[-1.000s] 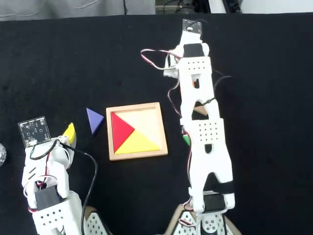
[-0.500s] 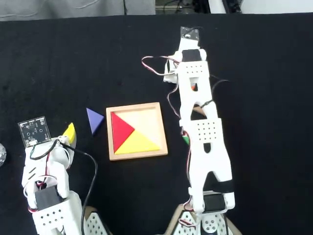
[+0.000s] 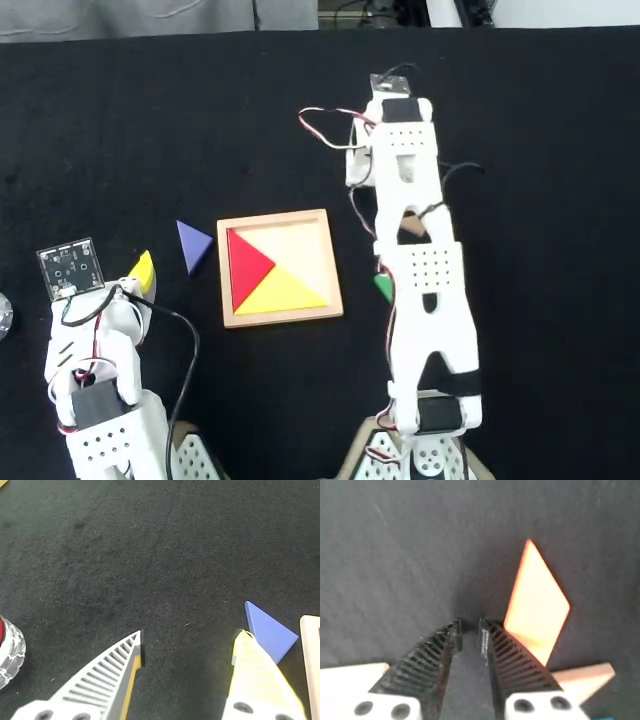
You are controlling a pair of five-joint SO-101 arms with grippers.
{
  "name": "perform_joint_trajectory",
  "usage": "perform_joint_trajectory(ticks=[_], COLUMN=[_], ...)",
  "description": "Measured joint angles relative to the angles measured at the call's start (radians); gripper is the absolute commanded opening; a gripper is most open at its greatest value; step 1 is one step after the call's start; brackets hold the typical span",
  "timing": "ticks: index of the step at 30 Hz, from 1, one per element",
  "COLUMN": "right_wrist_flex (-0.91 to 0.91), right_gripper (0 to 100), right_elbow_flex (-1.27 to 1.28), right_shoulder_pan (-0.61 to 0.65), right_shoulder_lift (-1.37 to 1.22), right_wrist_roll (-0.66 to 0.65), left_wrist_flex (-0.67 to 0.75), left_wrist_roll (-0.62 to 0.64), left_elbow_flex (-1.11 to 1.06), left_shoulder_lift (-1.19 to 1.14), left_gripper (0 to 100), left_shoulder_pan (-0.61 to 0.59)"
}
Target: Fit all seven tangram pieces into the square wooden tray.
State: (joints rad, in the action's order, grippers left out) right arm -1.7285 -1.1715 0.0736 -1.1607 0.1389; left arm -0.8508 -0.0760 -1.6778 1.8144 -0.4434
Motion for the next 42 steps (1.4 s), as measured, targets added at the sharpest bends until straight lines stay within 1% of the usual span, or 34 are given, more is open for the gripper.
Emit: perform_joint_trajectory(ticks=[5,9,11,14,15,18,21,26,37,40,42], right_wrist_flex=[0.000,0.003,0.015,0.049,0.064,0.095,0.120,0.130,0.115,0.100,0.097], right_gripper=[3.7,4.2,9.8,23.0,25.7,24.0,23.5,25.4,25.0,20.1,18.7], right_elbow_flex=[0.235,0.308,0.336,0.387,0.399,0.402,0.404,0.370,0.084,0.006,-0.028], right_shoulder_pan=[-0.028,-0.026,-0.026,-0.028,-0.028,-0.028,-0.043,-0.054,-0.057,-0.057,-0.057], right_shoulder_lift=[0.192,0.388,0.442,0.454,0.453,0.422,0.390,0.310,0.083,0.035,-0.005], right_wrist_roll=[-0.035,-0.035,-0.035,-0.015,0.011,0.055,0.057,0.057,0.057,0.057,0.057], left_wrist_flex=[0.000,0.000,0.000,0.000,0.000,0.000,0.000,0.000,0.000,0.000,0.000], left_wrist_roll=[0.000,0.000,0.000,0.000,0.000,0.000,0.000,0.000,0.000,0.000,0.000], left_elbow_flex=[0.000,0.000,0.000,0.000,0.000,0.000,0.000,0.000,0.000,0.000,0.000], left_shoulder_lift=[0.000,0.000,0.000,0.000,0.000,0.000,0.000,0.000,0.000,0.000,0.000], left_gripper=[29,29,29,29,29,29,29,29,29,29,29], left_shoulder_pan=[0.000,0.000,0.000,0.000,0.000,0.000,0.000,0.000,0.000,0.000,0.000])
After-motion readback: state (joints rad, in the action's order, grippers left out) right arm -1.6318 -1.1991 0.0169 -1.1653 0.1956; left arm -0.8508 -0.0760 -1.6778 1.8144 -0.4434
